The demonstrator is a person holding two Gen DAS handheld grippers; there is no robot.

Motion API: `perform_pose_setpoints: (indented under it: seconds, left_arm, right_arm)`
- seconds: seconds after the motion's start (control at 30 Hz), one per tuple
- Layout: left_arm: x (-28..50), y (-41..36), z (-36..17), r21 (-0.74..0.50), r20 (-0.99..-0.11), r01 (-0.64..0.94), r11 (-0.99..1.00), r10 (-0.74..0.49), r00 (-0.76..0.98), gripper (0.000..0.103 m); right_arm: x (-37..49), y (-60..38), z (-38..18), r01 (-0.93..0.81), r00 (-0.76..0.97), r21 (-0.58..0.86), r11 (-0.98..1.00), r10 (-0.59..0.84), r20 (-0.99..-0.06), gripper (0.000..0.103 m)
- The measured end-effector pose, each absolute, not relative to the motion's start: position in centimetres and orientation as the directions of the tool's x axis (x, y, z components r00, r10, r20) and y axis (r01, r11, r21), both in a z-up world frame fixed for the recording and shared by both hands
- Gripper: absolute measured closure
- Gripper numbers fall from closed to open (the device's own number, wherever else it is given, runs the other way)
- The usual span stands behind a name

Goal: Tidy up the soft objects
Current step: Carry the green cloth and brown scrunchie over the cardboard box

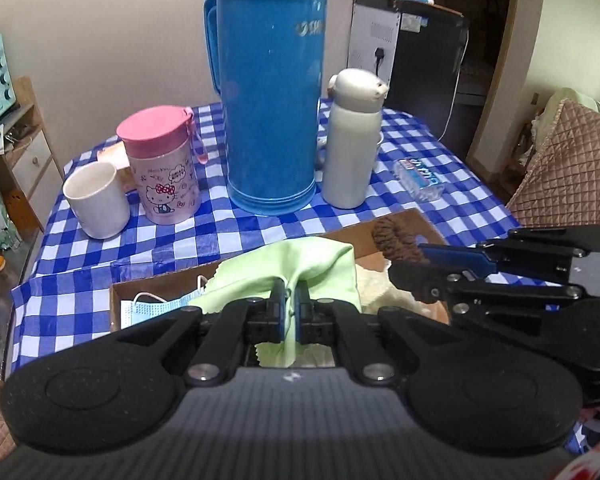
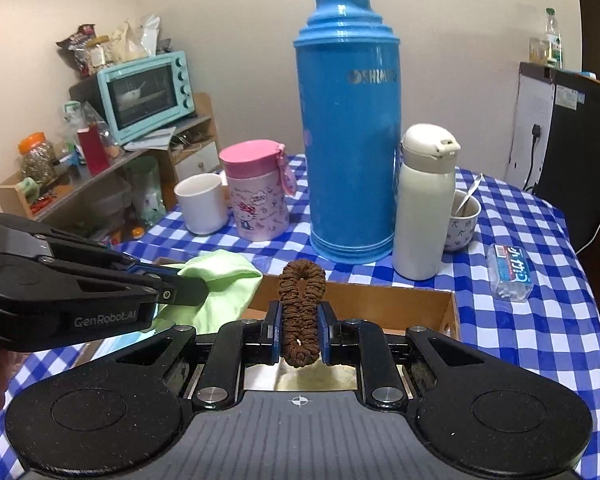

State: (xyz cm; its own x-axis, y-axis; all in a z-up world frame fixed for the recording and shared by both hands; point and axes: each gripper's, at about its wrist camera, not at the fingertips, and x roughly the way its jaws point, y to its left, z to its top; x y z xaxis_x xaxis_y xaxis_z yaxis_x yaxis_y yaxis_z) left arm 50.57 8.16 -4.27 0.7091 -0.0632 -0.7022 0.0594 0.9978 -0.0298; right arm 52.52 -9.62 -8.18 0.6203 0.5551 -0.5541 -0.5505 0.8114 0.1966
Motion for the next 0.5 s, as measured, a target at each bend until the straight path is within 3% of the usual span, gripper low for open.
perform_pose_setpoints:
  seconds: [0.17,0.3,0.5]
  left_arm:
    - [52.5,9.0,-5.8,-0.048,-0.724,0.039,0.998,-0.062,0.687,0.092]
    - [52.9,9.3,-6.4,-0.046,-0.726,0.047,0.998,-0.066,0.684,0.071]
    - [53.2,9.9,-6.9,-0.049,-0.742,0.036,0.998,-0.061,0.668,0.07]
  right_arm:
    - [53.9,-9.4,-9.2,-0.535,0.611,0.214,0.817,0.549,-0.57,0.085]
    - [54.4,-9.4,-9.8,-0.531,0.602,0.221,0.818,0.548,-0.581,0.085]
    - [54.8,-9.2,-10.6,-0.529,0.59,0.229,0.818,0.547,-0.593,0.085]
